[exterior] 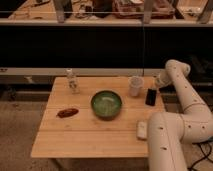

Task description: Push the eraser across the table

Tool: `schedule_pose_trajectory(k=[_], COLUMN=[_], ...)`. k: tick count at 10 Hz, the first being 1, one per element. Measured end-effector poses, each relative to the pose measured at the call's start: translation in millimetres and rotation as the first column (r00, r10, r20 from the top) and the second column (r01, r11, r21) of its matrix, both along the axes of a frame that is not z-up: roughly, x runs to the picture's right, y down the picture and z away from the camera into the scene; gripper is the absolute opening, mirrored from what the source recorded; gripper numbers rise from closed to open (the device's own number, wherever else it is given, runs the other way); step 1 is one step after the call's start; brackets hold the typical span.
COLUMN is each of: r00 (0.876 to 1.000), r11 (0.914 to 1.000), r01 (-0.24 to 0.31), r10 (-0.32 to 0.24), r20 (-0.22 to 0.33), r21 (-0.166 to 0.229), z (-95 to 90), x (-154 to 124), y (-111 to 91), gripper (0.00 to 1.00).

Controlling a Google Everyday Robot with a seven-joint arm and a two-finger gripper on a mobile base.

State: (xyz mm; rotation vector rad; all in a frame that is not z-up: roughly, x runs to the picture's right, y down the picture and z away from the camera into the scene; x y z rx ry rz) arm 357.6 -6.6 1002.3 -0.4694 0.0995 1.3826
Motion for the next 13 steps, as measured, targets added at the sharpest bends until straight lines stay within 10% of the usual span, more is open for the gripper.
schedule_pose_trajectory(k=[8, 13], r00=[0.996, 0.967], r11=[0.9969, 0.9879], r01=[0.065, 0.147], r10=[-0.067, -0.154], r20=[0.055, 0.201], r21=[0.045, 0.049], z=[0.6, -70.7], x=[-1, -64], y=[12, 61], gripper=[0.0, 0.0])
